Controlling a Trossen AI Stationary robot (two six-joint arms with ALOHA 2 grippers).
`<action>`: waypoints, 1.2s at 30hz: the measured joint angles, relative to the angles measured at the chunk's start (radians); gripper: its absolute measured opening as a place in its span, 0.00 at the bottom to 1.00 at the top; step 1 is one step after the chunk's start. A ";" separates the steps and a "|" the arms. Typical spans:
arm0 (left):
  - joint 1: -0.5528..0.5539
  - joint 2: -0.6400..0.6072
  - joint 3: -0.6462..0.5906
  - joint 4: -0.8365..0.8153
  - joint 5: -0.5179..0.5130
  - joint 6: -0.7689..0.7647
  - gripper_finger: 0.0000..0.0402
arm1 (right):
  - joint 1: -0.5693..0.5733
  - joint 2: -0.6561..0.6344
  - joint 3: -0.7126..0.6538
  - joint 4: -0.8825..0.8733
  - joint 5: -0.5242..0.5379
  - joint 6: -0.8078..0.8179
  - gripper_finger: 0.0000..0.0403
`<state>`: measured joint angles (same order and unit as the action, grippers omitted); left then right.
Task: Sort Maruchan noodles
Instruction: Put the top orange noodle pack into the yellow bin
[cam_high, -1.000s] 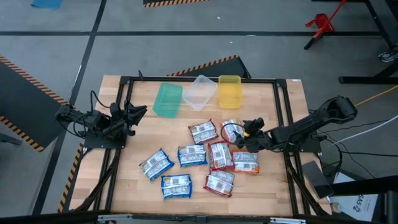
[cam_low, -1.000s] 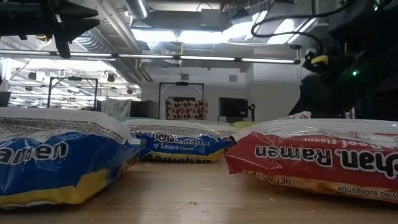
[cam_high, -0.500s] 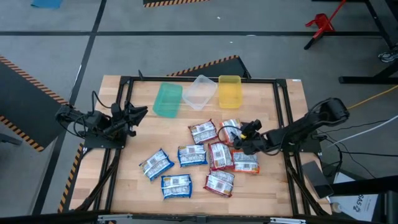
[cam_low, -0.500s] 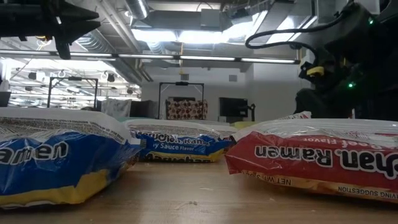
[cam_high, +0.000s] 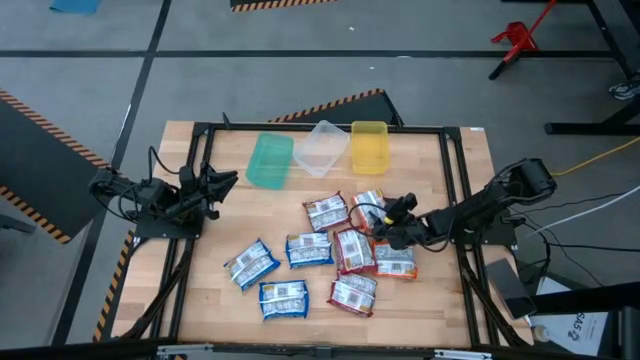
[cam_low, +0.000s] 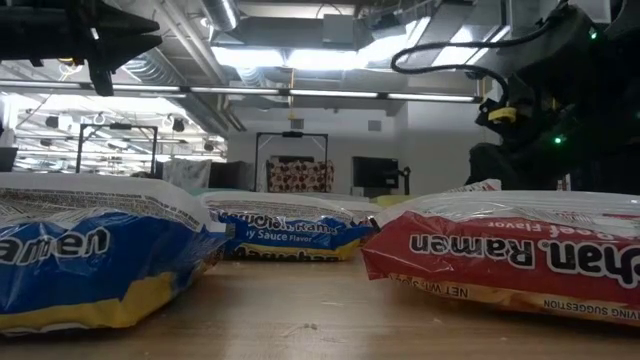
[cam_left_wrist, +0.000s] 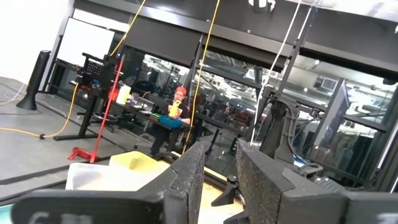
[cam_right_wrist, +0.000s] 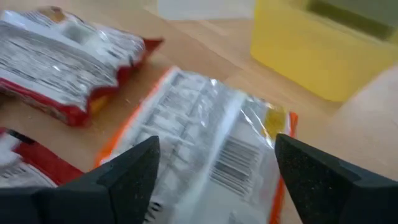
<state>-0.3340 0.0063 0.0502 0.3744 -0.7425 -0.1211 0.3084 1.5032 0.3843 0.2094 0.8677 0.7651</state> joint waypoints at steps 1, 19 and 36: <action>0.000 0.000 0.000 0.000 0.000 0.000 0.22 | 0.000 0.000 0.003 0.016 -0.005 -0.021 0.73; 0.000 0.000 0.000 -0.028 0.000 0.000 0.22 | 0.000 0.084 0.016 0.044 -0.004 0.035 0.67; 0.000 0.000 0.000 -0.027 0.000 -0.003 0.22 | 0.000 0.085 0.014 0.023 0.032 0.040 0.16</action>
<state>-0.3340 0.0067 0.0502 0.3470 -0.7422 -0.1241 0.3080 1.5883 0.3985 0.2325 0.8997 0.8047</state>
